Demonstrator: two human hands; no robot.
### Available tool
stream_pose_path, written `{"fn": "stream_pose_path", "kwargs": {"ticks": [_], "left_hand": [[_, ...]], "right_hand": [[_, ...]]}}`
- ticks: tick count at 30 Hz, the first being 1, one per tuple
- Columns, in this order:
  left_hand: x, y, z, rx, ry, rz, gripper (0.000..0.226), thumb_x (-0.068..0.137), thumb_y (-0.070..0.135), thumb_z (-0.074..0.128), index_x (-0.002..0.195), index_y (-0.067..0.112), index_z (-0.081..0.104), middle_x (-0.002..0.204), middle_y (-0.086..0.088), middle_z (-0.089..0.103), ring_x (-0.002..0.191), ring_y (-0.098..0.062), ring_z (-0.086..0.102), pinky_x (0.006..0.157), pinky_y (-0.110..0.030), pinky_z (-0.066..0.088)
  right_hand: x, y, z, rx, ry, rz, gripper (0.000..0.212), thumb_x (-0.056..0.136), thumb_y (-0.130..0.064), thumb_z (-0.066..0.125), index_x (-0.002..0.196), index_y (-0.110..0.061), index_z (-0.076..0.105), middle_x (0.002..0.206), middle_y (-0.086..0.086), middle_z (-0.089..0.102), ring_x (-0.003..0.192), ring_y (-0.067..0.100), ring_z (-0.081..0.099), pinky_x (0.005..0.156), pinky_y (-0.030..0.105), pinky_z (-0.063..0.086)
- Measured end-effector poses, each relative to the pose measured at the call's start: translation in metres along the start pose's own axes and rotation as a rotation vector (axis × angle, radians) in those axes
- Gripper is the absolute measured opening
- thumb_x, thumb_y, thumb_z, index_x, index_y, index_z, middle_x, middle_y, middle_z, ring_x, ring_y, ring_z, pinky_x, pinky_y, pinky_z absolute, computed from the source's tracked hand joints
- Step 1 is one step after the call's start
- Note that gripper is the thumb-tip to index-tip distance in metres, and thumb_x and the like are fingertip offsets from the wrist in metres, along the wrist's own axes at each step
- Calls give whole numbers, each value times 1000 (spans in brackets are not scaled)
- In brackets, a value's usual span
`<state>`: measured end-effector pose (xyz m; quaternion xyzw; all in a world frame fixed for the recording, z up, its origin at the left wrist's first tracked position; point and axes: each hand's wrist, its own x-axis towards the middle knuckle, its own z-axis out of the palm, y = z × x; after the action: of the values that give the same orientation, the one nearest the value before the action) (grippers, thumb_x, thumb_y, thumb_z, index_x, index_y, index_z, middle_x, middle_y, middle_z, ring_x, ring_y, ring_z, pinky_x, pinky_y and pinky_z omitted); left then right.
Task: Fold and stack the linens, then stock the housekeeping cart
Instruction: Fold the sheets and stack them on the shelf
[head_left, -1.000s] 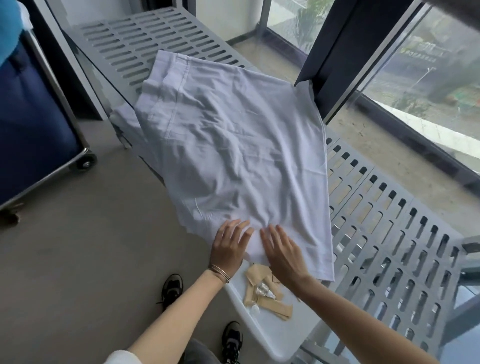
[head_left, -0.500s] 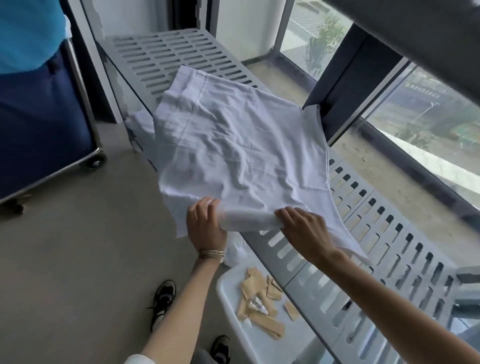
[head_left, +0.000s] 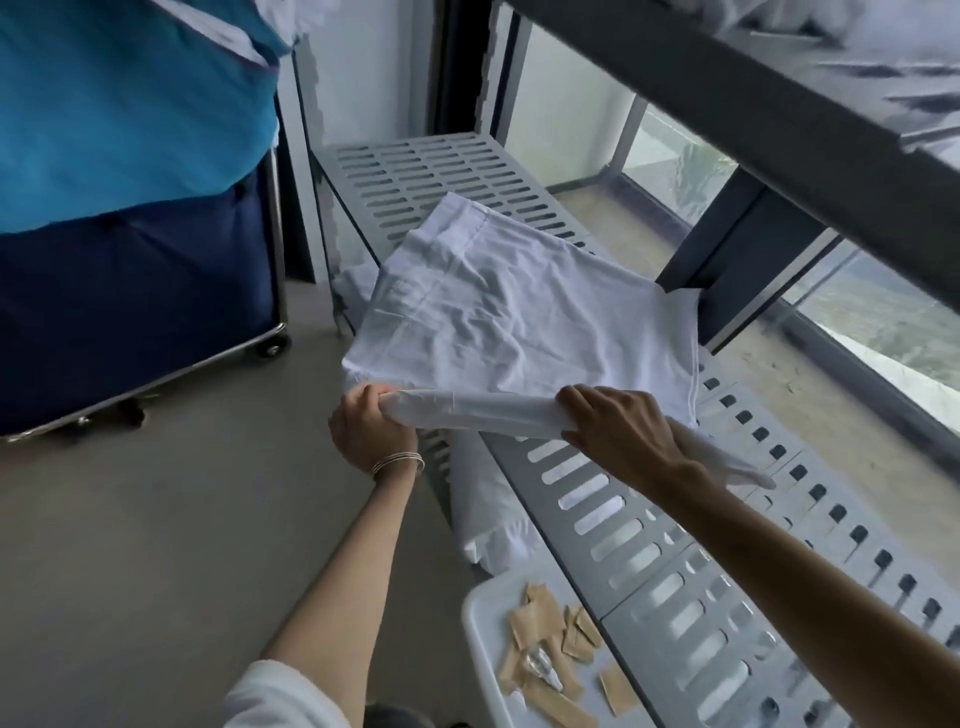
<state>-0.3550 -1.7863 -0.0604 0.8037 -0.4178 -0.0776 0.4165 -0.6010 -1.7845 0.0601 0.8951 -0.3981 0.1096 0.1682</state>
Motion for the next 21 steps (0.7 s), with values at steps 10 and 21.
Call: {"fn": "stream_pose_path", "kwargs": {"ticks": [10, 21], "left_hand": [[51, -62, -30, 534, -550, 553, 51, 76, -4, 63, 116, 28, 66, 120, 4, 64, 115, -22, 54, 111, -41, 22], [107, -52, -46, 636, -811, 638, 41, 87, 16, 51, 121, 38, 59, 127, 5, 57, 119, -22, 50, 101, -31, 32]], "right_hand": [[-18, 10, 25, 151, -74, -178, 50, 64, -29, 86, 101, -17, 54, 69, -5, 65, 46, 13, 60, 38, 26, 49], [-33, -34, 6, 46, -136, 46, 65, 43, -21, 91, 88, -20, 44, 68, 0, 54, 45, 17, 53, 34, 22, 40]]}}
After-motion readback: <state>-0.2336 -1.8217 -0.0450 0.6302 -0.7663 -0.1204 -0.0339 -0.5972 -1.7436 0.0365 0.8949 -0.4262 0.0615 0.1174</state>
